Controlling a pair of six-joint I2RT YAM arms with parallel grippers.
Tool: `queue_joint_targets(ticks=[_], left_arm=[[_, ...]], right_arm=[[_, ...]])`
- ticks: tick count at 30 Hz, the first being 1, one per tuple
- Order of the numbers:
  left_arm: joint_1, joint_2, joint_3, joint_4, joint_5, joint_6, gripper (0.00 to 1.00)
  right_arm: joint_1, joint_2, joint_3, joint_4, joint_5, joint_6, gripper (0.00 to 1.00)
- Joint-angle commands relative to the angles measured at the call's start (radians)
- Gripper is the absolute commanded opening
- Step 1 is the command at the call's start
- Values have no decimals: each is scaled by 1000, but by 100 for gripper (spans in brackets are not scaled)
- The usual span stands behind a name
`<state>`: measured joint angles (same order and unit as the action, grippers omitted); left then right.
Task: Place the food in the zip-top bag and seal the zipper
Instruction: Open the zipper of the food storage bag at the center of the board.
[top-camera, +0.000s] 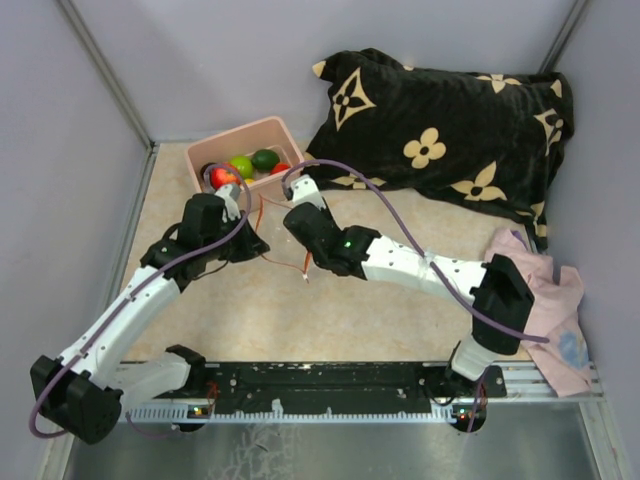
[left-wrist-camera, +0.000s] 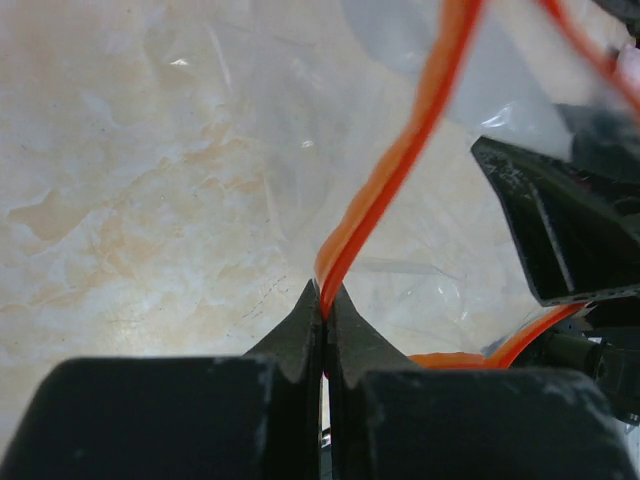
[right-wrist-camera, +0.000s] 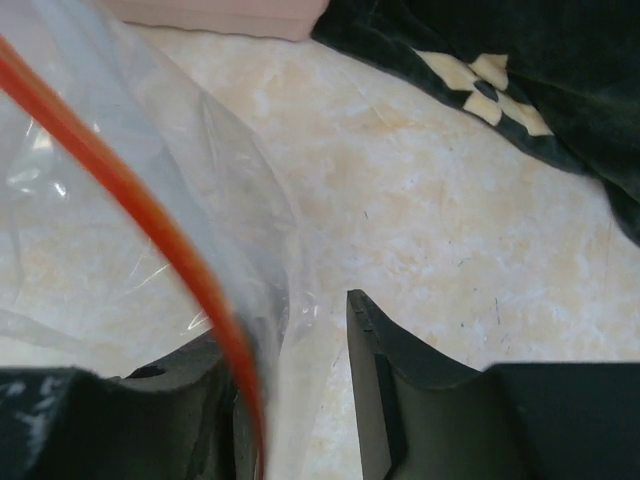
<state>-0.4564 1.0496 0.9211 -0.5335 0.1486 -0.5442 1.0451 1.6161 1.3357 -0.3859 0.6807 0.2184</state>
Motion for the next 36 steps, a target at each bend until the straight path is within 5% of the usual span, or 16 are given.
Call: queue_joint_targets(ticks=[1,5,12,20,36], left_arm=[[-7,11,58,-14,42,33,0],[-9,18,78,-25,44,42,0],[-10,15,78,-35,39,47,0],[-9,0,61,-72,-19,58,0],[-10,-13,60,-57,-50,81,0]], right_arm=[[3,8,77,51,-87,-72,41],[3,27,126,49,-122,-107,50],[3,93,186,14,-88,-116,50],[-19,44,151,-35,9,-122,20],[-119,-174,-6,-35,-25,-90,7]])
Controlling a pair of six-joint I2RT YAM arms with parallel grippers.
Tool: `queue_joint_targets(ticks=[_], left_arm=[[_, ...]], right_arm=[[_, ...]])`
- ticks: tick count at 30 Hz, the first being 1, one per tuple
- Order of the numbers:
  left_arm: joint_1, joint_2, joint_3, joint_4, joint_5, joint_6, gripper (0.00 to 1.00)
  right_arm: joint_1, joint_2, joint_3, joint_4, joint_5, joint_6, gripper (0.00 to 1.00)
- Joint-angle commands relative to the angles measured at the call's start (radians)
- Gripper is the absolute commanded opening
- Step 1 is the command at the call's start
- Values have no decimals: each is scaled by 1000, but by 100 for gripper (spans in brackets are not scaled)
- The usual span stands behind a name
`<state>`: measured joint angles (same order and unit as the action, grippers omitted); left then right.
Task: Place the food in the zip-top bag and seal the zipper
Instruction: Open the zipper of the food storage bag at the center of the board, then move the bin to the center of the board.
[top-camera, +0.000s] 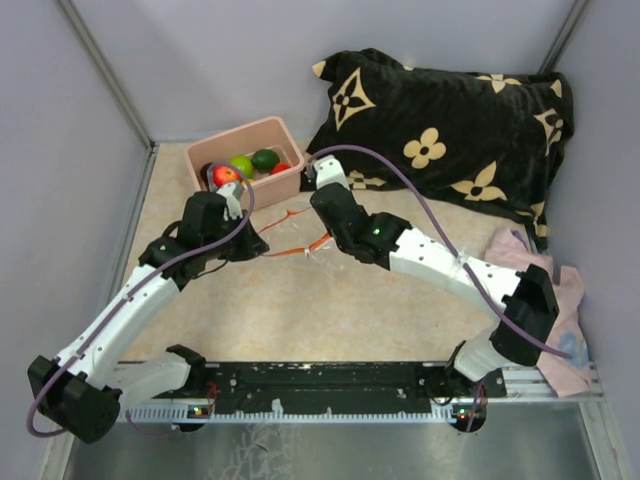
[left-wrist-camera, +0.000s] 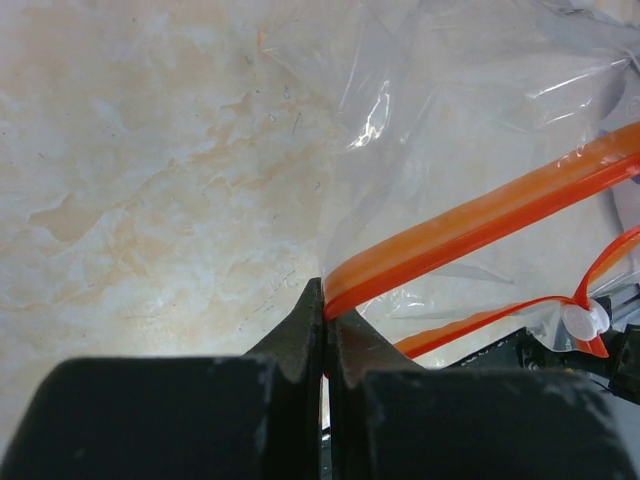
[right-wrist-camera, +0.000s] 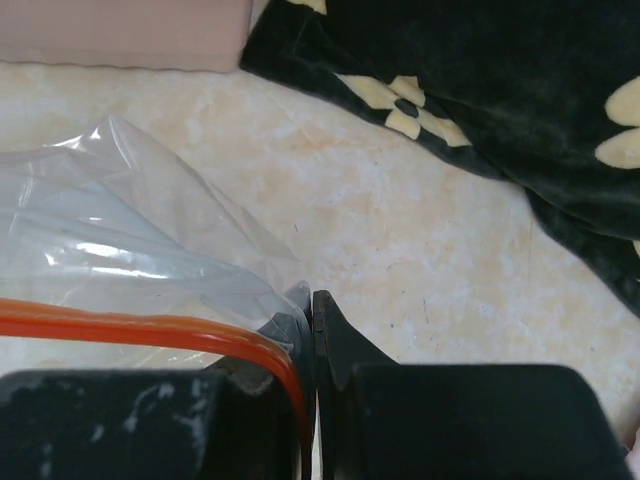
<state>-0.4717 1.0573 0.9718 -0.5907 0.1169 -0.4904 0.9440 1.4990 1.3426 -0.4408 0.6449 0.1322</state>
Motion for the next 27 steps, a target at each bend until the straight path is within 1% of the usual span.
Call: queue_joint_targets(ticks=[1,2,3,7,8,12,15,18,20,24,27], left_arm=[[6,-23,12,21,-4,27,0],[6,-25,17,40,14,25,1],[6,-28,19,60,34,24,6],[6,-32,39,125,76,23,37],[7,-30,49,133,75,26,42],[8,-15,102,140,40,56,60],[18,7,146,133,-16,104,69],[61,44,188,133,-45,160,76],[111,88,218,136,-23,198,79],[233,202,280,147,66,270,81],[287,308,338,139,81,325,82]], right_arm=[[-17,-58,-16,22,-1,-2,6],[-17,-57,-18,21,-11,1,5],[-17,-56,-19,21,-15,3,4],[-17,-48,-15,11,-29,-1,0],[-17,-48,-13,7,-25,-8,0],[-17,-45,-7,-11,16,-37,0],[-17,-43,-5,-23,44,-58,0],[-17,-43,-5,-28,57,-74,0],[-17,-43,-5,-31,64,-81,0],[-17,-48,-8,-34,71,-89,0],[-17,-51,-14,-36,73,-93,0]])
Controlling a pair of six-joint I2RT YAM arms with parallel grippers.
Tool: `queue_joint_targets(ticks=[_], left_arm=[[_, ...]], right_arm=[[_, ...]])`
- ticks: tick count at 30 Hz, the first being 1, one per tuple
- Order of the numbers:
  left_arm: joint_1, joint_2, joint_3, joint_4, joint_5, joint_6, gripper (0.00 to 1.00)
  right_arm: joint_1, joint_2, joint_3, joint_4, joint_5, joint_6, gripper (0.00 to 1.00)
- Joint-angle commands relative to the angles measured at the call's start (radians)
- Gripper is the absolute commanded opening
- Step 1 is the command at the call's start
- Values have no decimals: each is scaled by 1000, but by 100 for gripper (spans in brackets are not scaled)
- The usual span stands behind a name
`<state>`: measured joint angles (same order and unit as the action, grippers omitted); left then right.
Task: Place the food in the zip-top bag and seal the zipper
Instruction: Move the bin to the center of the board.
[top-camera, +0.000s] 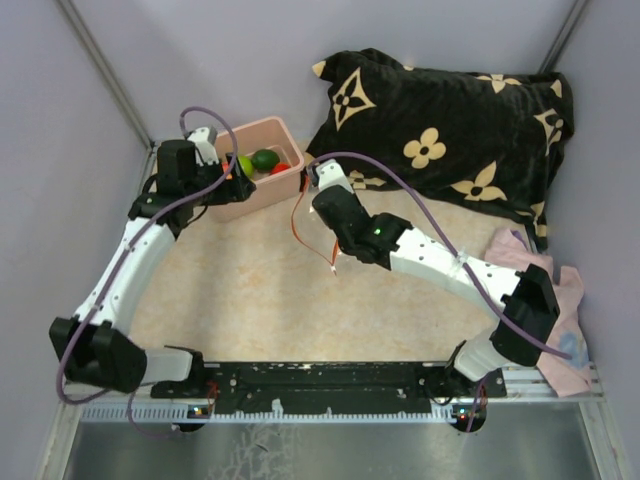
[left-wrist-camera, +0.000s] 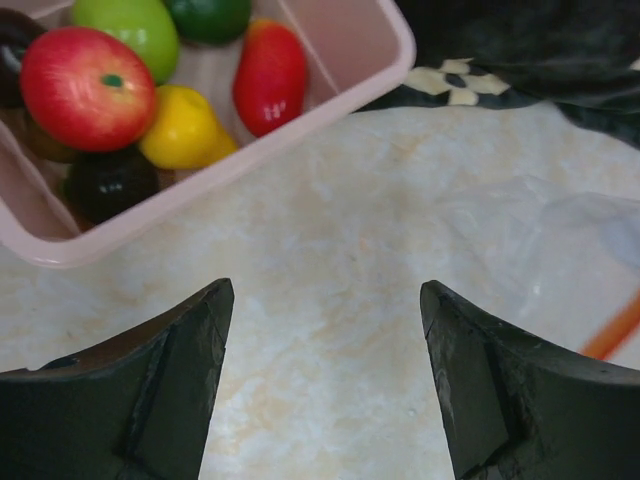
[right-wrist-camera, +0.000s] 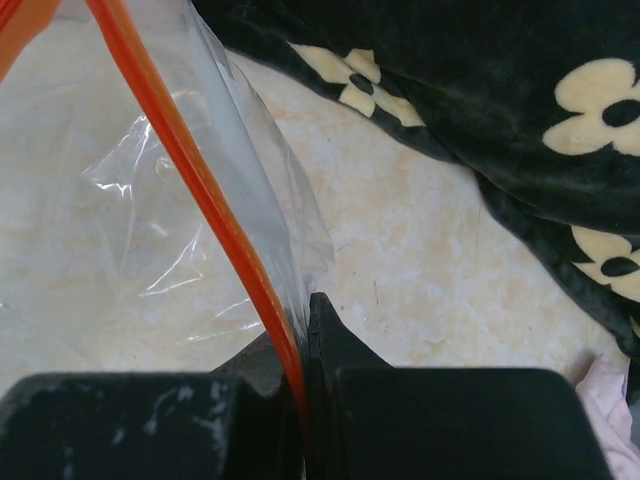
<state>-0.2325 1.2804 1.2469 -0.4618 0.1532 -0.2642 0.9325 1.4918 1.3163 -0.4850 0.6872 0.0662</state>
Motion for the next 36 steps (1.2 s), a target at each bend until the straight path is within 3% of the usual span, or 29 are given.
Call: queue_joint_targets(ticks=[1,10,16,25,36], left_arm=[[58,126,88,5,47,118,83],[112,454,345,-76,-19,250,88],[118,628,489,-187,92,272,90],[119,608,388,-215,282,267,91],[117,456,243,-218,329,177,90]], right_arm=[[-6,-45,10,8,30,-26,0],[-5,-57,-19,12,4,-6,0],[-6,-61,-32,13,3,1,0],[-8,-66,-41,24,0,-3,0],[-8,-64,-43,47,-16,-17,0]])
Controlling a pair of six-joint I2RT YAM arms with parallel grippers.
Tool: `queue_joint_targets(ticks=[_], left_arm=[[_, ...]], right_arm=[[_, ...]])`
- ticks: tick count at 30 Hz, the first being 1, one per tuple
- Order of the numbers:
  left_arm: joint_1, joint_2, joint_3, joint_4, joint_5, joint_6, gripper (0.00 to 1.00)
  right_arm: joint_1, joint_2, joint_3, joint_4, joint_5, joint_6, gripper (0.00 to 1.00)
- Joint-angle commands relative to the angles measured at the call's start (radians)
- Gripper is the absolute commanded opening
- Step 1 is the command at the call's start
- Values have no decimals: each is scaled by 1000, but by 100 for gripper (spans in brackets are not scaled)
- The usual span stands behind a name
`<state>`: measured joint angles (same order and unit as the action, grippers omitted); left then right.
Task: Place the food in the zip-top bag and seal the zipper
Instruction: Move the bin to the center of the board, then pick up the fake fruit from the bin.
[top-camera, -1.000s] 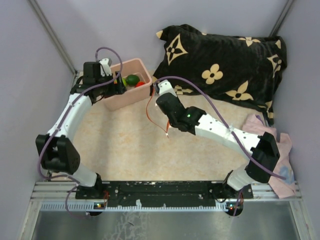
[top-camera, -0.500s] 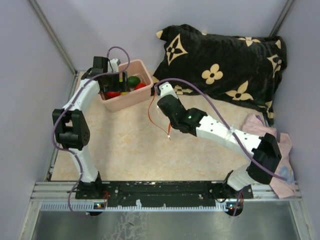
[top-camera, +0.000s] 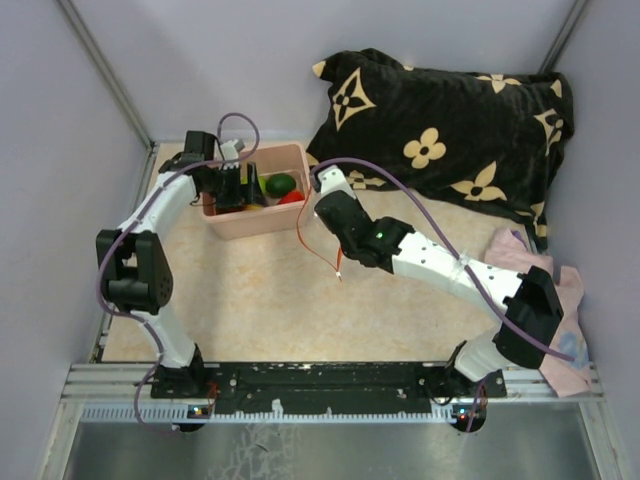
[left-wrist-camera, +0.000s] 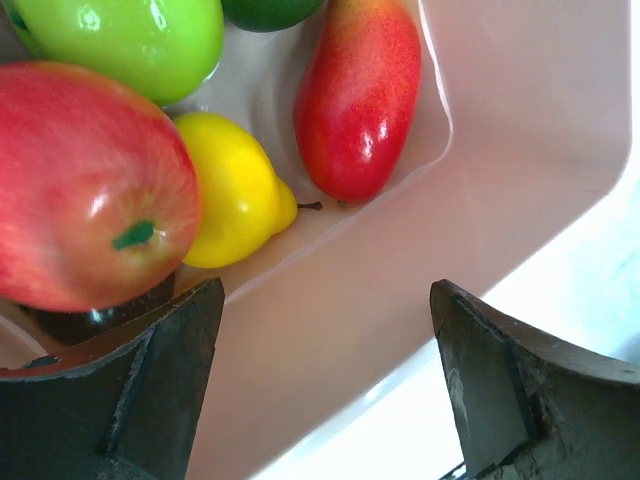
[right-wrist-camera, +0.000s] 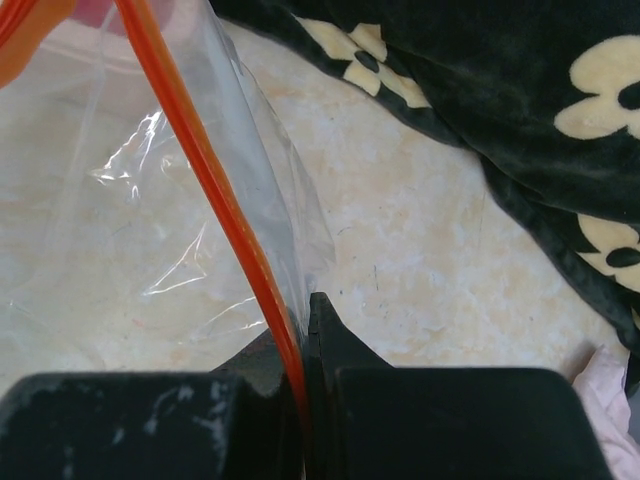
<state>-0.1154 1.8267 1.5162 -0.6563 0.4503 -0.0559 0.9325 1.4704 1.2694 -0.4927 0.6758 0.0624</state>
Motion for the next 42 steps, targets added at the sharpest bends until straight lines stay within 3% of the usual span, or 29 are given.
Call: queue_joint_targets(ticks=[1,8,19,33,42], left_arm=[[-1,-107,-20,-24,-1,-35,90],[-2,-167,48,-44,-318,-95,93],[-46,-84,30,81,-549,-130,94],[-105,83,89,104,-707,-86,92],[-114,117,92,109,-699,-82,87]], right_arm=[[-8,-42,4,56,-6,-13,0],[-8,-45,-1,64,-7,-17,0],[-8,-37,8,55,-10,-22,0],[-8,-26,14,41,-8,-9,0],[-7,-15,20,41,-14,-10,0]])
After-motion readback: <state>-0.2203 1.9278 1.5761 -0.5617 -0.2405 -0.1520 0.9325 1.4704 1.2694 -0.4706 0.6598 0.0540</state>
